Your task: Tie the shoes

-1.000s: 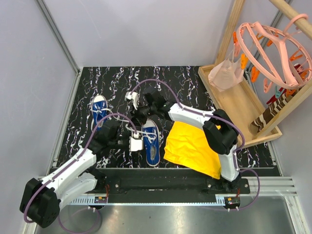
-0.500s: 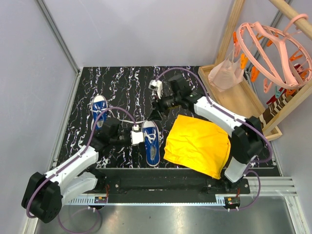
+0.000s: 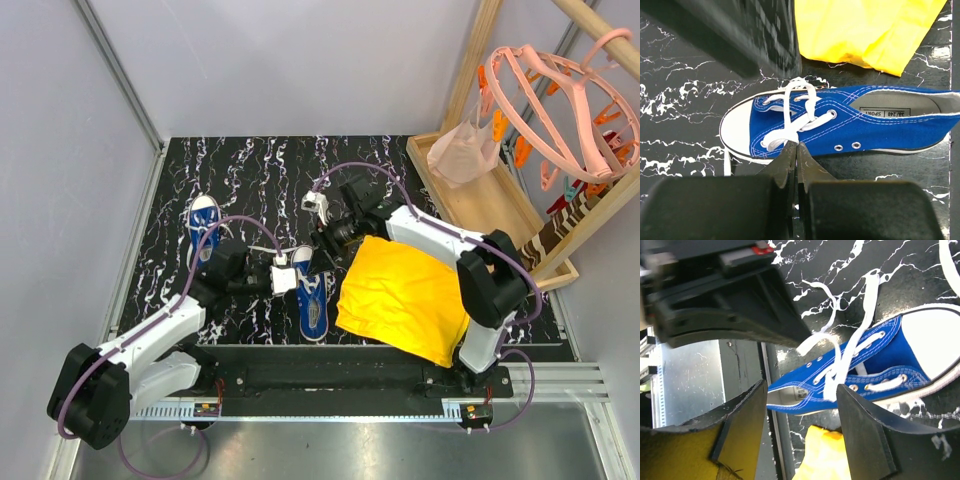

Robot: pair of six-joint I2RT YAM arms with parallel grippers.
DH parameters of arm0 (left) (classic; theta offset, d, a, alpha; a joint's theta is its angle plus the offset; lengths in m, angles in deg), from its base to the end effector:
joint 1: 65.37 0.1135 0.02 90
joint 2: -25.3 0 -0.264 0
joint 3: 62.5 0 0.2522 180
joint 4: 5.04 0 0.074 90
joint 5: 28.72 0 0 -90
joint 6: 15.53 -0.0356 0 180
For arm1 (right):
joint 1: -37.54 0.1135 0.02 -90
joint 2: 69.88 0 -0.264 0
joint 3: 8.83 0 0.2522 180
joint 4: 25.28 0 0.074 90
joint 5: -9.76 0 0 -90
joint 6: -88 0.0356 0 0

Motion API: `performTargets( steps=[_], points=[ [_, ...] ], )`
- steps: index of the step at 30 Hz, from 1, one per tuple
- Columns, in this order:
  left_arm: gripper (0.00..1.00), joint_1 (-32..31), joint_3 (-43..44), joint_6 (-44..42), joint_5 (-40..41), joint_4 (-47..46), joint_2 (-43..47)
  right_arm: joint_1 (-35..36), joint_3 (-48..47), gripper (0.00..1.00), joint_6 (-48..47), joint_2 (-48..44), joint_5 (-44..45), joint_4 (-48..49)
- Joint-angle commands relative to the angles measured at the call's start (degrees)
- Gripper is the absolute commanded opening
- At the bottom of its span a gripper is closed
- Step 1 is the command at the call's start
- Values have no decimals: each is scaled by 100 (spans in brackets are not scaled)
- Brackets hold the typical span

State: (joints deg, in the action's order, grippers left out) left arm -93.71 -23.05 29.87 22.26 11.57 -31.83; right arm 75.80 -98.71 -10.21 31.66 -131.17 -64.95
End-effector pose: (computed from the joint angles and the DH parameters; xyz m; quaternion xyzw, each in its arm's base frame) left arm 0.1663 -0.1151 0.2014 0.6208 0.5774 -0.2300 0.4777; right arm 0.2813 0.2571 0.2459 -0.4669 0.7267 0.4693 0.1835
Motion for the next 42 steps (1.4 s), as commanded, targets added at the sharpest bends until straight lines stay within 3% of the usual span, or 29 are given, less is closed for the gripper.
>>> performTargets(
  steps=[1,8,17,23,42],
  points=[
    [0,21,173,-391,-316,-294,-27,76,-447,66,-330,392,-338,95],
    [0,21,155,-646,-501,-162,-18,252,-369,69,-1287,420,-724,297],
    [0,21,199,-849,-685,49,-36,252,246,70,-2448,156,-935,1229],
    [0,21,226,-937,-712,145,-71,252,264,65,-2976,279,-979,1255],
    [0,30,296,-1007,-712,163,-168,463,352,48,-3398,384,-874,1018]
  ],
)
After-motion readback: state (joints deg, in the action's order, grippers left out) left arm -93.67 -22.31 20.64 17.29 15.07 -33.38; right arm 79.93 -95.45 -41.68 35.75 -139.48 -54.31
